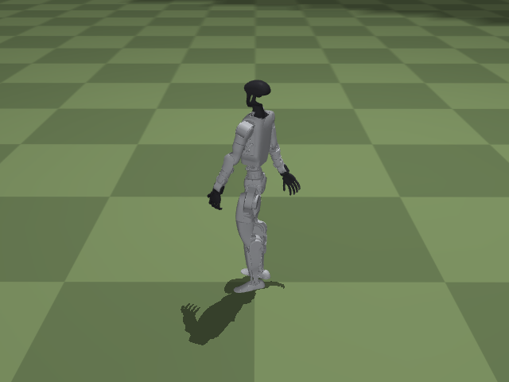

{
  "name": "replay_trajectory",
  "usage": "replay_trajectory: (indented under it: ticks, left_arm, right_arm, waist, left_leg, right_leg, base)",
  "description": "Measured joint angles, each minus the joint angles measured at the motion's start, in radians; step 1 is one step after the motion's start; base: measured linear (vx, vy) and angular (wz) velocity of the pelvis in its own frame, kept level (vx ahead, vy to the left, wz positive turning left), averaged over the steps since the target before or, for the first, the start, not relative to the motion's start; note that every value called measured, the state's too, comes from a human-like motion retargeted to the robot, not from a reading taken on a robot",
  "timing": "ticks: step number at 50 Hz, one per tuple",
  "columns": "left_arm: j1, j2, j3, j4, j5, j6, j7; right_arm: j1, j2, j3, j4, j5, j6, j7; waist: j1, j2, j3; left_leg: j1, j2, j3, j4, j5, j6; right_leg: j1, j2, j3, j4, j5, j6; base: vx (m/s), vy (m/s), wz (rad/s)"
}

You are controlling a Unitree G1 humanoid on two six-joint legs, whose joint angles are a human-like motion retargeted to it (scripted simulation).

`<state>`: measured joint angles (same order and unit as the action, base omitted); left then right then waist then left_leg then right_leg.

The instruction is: In place motions

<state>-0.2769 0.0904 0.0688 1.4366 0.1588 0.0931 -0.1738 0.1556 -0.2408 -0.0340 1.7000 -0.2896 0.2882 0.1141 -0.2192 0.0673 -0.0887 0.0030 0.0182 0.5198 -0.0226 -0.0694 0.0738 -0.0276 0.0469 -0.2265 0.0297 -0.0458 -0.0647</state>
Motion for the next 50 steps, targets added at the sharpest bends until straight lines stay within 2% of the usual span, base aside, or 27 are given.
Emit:
replay_trajectory:
  ticks: [3, 5, 6, 9, 15, 22, 27, 32, 35, 40, 50]
  left_arm:
    - [0.067, 0.001, 0.034, 0.149, 0.042, 0.005, 0.040]
    - [0.126, 0.002, 0.070, 0.238, 0.062, 0.014, 0.077]
    - [0.172, 0.007, 0.098, 0.253, 0.067, 0.023, 0.093]
    - [0.322, 0.028, 0.174, 0.263, 0.069, 0.045, 0.113]
    - [0.602, 0.104, 0.308, 0.263, 0.055, 0.049, 0.066]
    - [0.748, 0.127, 0.381, 0.263, 0.010, 0.094, 0.087]
    - [0.679, 0.095, 0.359, 0.263, -0.013, 0.095, 0.083]
    - [0.488, 0.053, 0.269, 0.263, -0.032, 0.096, 0.110]
    - [0.337, 0.036, 0.201, 0.263, -0.033, 0.089, 0.123]
    - [0.134, 0.030, 0.096, 0.139, -0.046, 0.080, 0.079]
    - [-0.078, 0.004, 0.058, -0.145, -0.116, 0.016, 0.012]
  right_arm:
    - [-0.078, 0.052, 0.073, -0.048, -0.012, -0.023, 0.022]
    - [-0.130, 0.084, 0.123, -0.106, -0.022, -0.038, 0.040]
    - [-0.160, 0.098, 0.154, -0.141, -0.030, -0.046, 0.052]
    - [-0.253, 0.130, 0.228, -0.249, -0.057, -0.085, 0.096]
    - [-0.419, 0.181, 0.294, -0.438, -0.042, -0.158, 0.119]
    - [-0.495, 0.220, 0.311, -0.552, 0.035, -0.206, 0.141]
    - [-0.449, 0.214, 0.336, -0.537, 0.001, -0.226, 0.126]
    - [-0.352, 0.185, 0.318, -0.399, -0.104, -0.204, 0.105]
    - [-0.290, 0.155, 0.267, -0.269, -0.184, -0.156, 0.091]
    - [-0.158, 0.074, 0.153, -0.101, -0.270, -0.022, 0.080]
    - [0.083, -0.086, -0.069, 0.000, -0.036, 0.043, -0.035]
  waist:
    - [0.012, 0.004, -0.002]
    - [-0.059, 0.010, 0.002]
    - [-0.026, 0.007, 0.001]
    - [0.037, 0.006, 0.000]
    - [0.033, 0.005, 0.014]
    - [0.022, -0.006, 0.022]
    - [0.004, -0.015, 0.016]
    - [-0.013, -0.023, 0.004]
    - [-0.017, -0.025, -0.002]
    - [-0.028, -0.027, -0.011]
    - [-0.040, -0.023, -0.020]
  left_leg:
    - [-0.005, -0.005, -0.020, 0.001, 0.004, 0.002]
    - [-0.019, -0.020, -0.114, 0.006, 0.016, 0.011]
    - [-0.017, -0.018, -0.089, 0.005, 0.013, 0.008]
    - [-0.012, -0.012, -0.049, 0.003, 0.010, 0.002]
    - [-0.012, -0.013, -0.072, 0.007, 0.014, -0.001]
    - [-0.009, -0.010, -0.075, 0.007, 0.016, -0.004]
    - [-0.008, -0.007, -0.065, 0.006, 0.015, -0.006]
    - [-0.005, -0.002, -0.044, 0.003, 0.011, -0.006]
    - [-0.002, 0.003, -0.023, 0.000, 0.008, -0.006]
    - [0.000, 0.013, 0.010, 0.000, 0.001, -0.008]
    - [0.005, 0.017, 0.049, -0.007, -0.008, -0.011]
  right_leg:
    - [0.004, -0.005, -0.019, 0.002, -0.006, -0.001]
    - [0.004, -0.023, -0.112, 0.002, -0.004, 0.001]
    - [0.007, -0.017, -0.082, 0.002, -0.010, -0.002]
    - [0.007, -0.011, -0.028, 0.006, -0.016, 0.001]
    - [0.011, -0.011, -0.033, 0.008, -0.019, 0.000]
    - [0.012, -0.009, -0.031, 0.009, -0.019, -0.002]
    - [0.006, -0.006, -0.021, 0.010, -0.016, -0.002]
    - [-0.001, -0.002, -0.007, 0.010, -0.010, -0.002]
    - [-0.006, 0.000, 0.000, 0.010, -0.003, -0.001]
    - [-0.013, 0.006, 0.012, 0.007, 0.005, 0.001]
    - [-0.027, 0.016, 0.047, 0.007, 0.011, -0.003]
  base:
    - [0.00, 0.05, 0.51]
    - [0.00, 0.04, 1.46]
    - [0.00, 0.00, 0.00]
    - [-0.01, 0.02, -0.58]
    - [-0.01, 0.01, 0.08]
    - [0.00, 0.00, 0.00]
    - [0.00, 0.00, 0.00]
    - [0.00, -0.02, -0.19]
    - [0.01, -0.03, -0.36]
    - [0.00, -0.02, -0.35]
    - [0.01, -0.01, -0.17]
